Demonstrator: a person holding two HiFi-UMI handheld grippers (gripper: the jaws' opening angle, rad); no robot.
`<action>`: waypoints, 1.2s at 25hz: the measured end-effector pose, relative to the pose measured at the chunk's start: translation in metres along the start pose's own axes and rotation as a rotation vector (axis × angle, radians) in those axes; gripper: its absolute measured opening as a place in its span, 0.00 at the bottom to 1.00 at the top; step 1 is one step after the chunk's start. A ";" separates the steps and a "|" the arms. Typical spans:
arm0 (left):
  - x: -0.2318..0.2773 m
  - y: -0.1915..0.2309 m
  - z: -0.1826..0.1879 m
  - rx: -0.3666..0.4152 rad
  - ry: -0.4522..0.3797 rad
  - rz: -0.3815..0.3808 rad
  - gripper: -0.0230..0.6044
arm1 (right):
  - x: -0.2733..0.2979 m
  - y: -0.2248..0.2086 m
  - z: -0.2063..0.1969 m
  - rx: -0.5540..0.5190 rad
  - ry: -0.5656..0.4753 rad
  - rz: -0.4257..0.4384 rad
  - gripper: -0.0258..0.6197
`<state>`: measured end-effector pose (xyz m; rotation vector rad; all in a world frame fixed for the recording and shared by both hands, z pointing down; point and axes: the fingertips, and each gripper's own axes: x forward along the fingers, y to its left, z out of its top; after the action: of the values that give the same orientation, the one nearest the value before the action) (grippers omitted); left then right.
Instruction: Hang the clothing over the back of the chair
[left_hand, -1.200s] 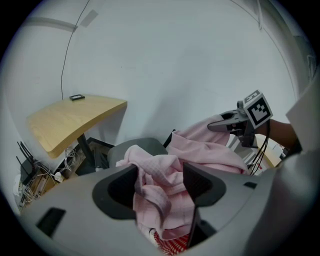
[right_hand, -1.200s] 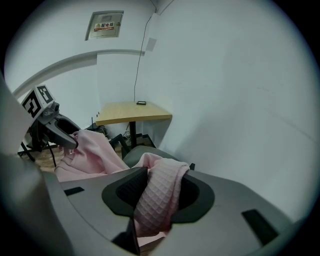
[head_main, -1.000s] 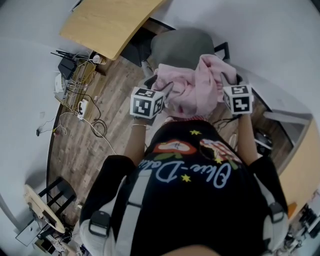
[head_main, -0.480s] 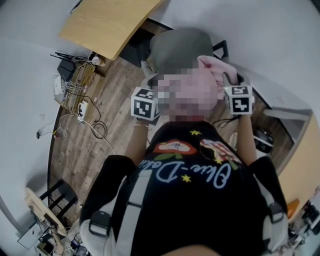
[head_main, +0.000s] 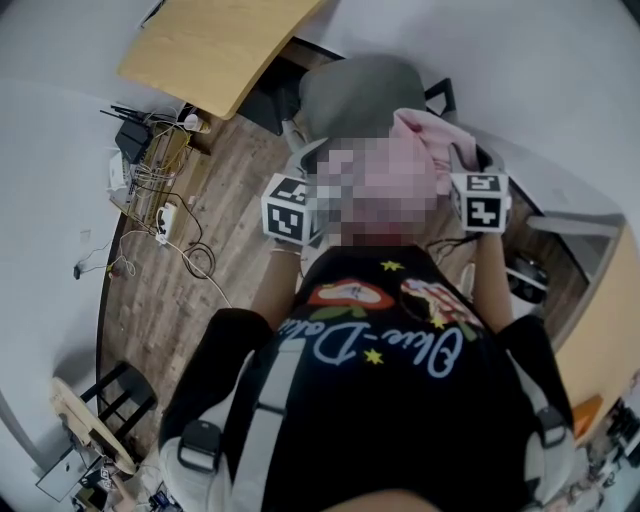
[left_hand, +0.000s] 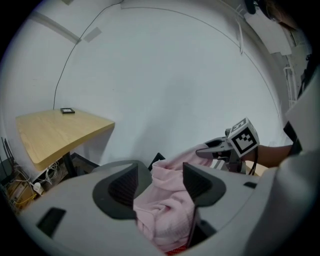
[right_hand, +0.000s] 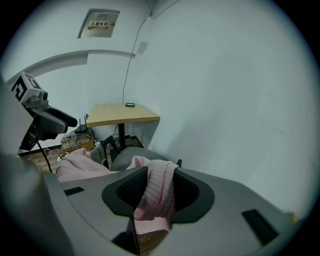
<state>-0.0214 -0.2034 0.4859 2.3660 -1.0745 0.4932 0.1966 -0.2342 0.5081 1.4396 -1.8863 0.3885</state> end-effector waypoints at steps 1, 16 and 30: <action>-0.001 -0.002 0.002 0.004 -0.012 -0.005 0.46 | -0.001 0.001 0.000 0.005 -0.001 0.001 0.22; -0.005 -0.030 0.023 0.077 -0.092 -0.088 0.45 | -0.032 -0.007 0.025 0.033 -0.135 -0.036 0.22; -0.024 -0.026 0.046 0.146 -0.200 -0.005 0.04 | -0.057 0.006 0.058 0.096 -0.350 0.006 0.05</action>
<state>-0.0102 -0.2006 0.4287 2.5904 -1.1540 0.3488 0.1766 -0.2277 0.4297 1.6508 -2.1722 0.2433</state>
